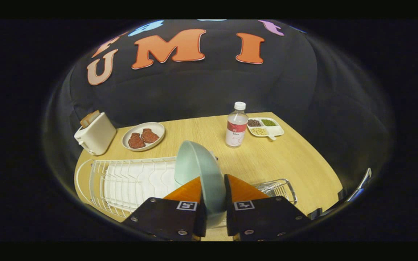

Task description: Take the plate from the dish rack, then take the spoon from the basket and place it into the plate.

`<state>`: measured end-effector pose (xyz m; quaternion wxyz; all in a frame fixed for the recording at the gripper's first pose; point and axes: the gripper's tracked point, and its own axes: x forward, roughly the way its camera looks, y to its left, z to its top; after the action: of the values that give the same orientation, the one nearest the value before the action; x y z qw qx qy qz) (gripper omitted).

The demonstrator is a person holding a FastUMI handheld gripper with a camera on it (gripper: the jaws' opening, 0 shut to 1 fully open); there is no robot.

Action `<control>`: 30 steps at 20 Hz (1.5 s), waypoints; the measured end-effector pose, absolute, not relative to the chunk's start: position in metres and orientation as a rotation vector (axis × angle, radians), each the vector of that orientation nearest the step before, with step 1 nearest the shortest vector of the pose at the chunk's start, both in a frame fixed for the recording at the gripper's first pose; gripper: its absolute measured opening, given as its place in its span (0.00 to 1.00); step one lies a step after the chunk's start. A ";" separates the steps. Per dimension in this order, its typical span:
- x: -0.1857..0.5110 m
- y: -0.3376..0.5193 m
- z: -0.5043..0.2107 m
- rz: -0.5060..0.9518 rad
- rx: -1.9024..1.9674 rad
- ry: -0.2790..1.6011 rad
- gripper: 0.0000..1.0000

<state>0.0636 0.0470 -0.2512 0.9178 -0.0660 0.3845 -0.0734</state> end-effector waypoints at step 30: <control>-0.135 0.085 -0.205 -0.199 0.241 0.748 0.22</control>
<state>-0.1353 0.0852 -0.2054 0.9189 0.1173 0.3639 -0.0970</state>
